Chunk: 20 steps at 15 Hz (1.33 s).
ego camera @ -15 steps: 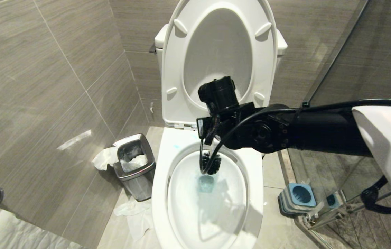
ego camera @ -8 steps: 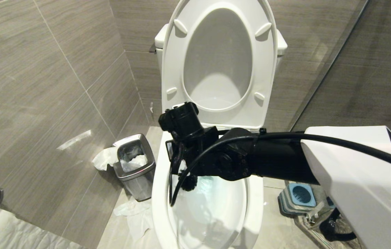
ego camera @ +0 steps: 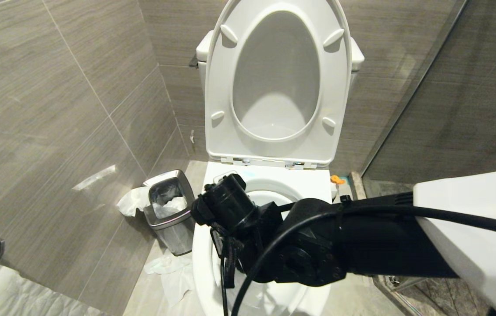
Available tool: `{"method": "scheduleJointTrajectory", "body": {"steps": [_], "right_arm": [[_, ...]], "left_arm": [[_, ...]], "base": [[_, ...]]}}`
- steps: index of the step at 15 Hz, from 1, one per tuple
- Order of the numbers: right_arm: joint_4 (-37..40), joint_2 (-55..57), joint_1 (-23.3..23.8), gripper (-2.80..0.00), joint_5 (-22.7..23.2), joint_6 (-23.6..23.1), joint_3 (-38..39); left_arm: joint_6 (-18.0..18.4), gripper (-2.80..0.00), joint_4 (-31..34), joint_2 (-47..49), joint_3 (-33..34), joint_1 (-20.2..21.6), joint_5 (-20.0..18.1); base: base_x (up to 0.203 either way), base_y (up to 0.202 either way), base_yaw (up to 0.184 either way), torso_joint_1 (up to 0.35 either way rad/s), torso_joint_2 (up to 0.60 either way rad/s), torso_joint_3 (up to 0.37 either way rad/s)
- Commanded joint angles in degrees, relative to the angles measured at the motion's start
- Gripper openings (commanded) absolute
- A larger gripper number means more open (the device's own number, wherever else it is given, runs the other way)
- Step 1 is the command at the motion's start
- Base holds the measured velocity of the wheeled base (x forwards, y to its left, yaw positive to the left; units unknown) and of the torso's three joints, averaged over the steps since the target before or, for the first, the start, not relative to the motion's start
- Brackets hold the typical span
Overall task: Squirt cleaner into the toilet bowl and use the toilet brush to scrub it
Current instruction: Scrub the toilet bowl
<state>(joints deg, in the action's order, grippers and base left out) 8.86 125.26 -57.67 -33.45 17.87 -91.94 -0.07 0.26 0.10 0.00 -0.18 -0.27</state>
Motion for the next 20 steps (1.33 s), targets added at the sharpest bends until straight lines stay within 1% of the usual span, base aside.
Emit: {"method": "scheduleJointTrajectory", "body": {"steps": [1,3,5,8,10,12,15,18,20], "right_arm": [[0.0,-7.6,-0.5,-2.8,-1.0,1.9,8.9],[-0.1,-11.1,1.1,-2.8,-2.2,3.1,13.4],[-0.1,-13.8,3.6,-2.8,-2.4,3.3,15.8],[-0.1,-15.2,7.7,-2.8,-2.6,2.9,16.2],[-0.3,-14.8,10.3,-2.8,-2.7,2.0,14.9],[-0.4,-13.3,11.9,-2.8,-2.8,1.8,11.9],[-0.4,-8.3,13.4,-2.8,-3.2,1.9,3.0],[-0.4,-1.5,13.4,-2.8,-3.4,2.0,-5.7],[-0.3,2.1,12.6,-2.8,-3.5,1.9,-11.8]], "left_arm": [[0.0,-2.8,0.0,0.0,0.1,0.0,0.0],[0.0,-2.8,0.0,0.1,0.1,0.0,0.0],[0.0,-2.8,0.0,0.0,0.1,0.0,0.0],[0.0,-2.8,0.0,0.0,0.1,0.0,0.0],[0.0,-2.8,0.0,0.0,0.1,0.0,0.0],[0.0,-2.8,0.0,0.0,0.1,0.0,0.0],[0.0,-2.8,0.0,0.0,0.1,0.0,0.0],[0.0,-2.8,0.0,0.0,0.1,0.0,0.0],[0.0,-2.8,0.0,0.0,0.1,0.0,0.0]], "base": [[0.0,0.0,0.0,0.0,0.0,0.0],[0.0,0.0,0.0,0.0,0.0,0.0],[0.0,0.0,0.0,0.0,0.0,0.0],[0.0,0.0,0.0,0.0,0.0,0.0],[0.0,0.0,0.0,0.0,0.0,0.0],[0.0,0.0,0.0,0.0,0.0,0.0],[0.0,0.0,0.0,0.0,0.0,0.0],[0.0,0.0,0.0,0.0,0.0,0.0],[0.0,0.0,0.0,0.0,0.0,0.0]]}}
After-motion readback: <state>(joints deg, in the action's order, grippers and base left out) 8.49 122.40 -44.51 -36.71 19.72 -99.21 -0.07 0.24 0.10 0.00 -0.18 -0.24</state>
